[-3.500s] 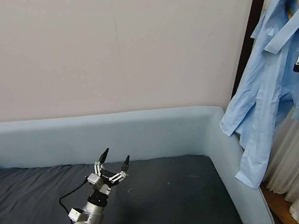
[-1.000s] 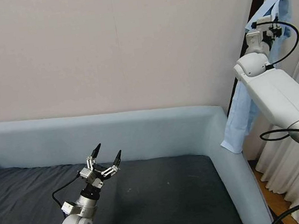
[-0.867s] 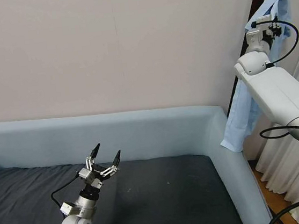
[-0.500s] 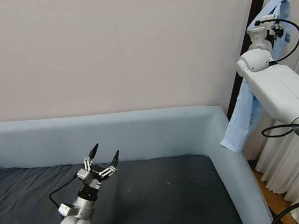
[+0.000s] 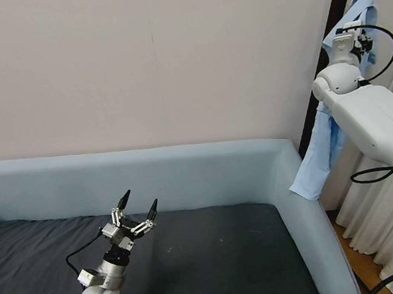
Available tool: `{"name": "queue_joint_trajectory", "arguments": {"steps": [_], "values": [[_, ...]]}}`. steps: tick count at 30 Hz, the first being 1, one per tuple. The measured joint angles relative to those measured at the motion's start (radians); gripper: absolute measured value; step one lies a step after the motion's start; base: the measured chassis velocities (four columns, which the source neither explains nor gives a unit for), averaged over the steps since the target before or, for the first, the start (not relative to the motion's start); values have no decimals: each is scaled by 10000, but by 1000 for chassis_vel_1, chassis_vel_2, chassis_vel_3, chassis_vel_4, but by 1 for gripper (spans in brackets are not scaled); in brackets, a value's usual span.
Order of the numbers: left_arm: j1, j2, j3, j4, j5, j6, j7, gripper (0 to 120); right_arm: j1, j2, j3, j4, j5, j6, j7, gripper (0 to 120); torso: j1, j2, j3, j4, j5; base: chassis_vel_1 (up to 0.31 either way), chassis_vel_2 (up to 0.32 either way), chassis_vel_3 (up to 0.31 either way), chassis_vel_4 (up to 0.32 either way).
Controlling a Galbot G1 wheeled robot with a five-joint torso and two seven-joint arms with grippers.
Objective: Pick up the clothes from the sofa and hang them on the clothes hanger.
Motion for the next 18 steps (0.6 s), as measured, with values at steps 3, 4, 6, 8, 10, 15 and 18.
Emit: {"name": "queue_joint_trajectory", "arguments": {"steps": [3, 4, 6, 8, 10, 15, 18], "values": [[41, -15, -10, -42, -17, -4, 1, 100, -489, -434, 126, 1202, 276, 408, -350, 27, -1, 0, 0, 3, 0, 0, 0, 0, 0], [68, -27, -14, -57, -19, -10, 1, 100, -738, -610, 219, 1673, 357, 645, -531, 32, -1, -1, 0, 3, -2, 0, 0, 0, 0], [99, -41, -20, -84, -23, -17, 1, 100, -992, -766, 325, 2082, 443, 973, -761, 36, -1, 0, 0, 3, -2, 0, 0, 0, 0], [192, -80, -72, -224, -56, -35, 2, 100, -1872, -1306, 738, 3254, 703, 2052, -1645, 44, -1, 0, 0, 9, 0, 0, 0, 0, 0], [337, -124, -197, -475, -146, -40, -4, 100, -3035, -2045, 1292, 4561, 1105, 2957, -2598, 54, -2, 0, 0, -2, 3, 0, 0, 0, 0], [832, -364, -609, -1323, -234, 148, -441, 100, -5445, -3170, 2603, 6974, 2433, 4053, -4462, 73, -3, 1, -2, -3, -3, 0, 0, 0, 0], [1253, -564, -765, -2085, -97, 474, -1157, 100, -7250, -3477, 3401, 8160, 2991, 4421, -5101, 81, -3, 0, -1, 1, 3, 0, 0, 0, 0]]}}
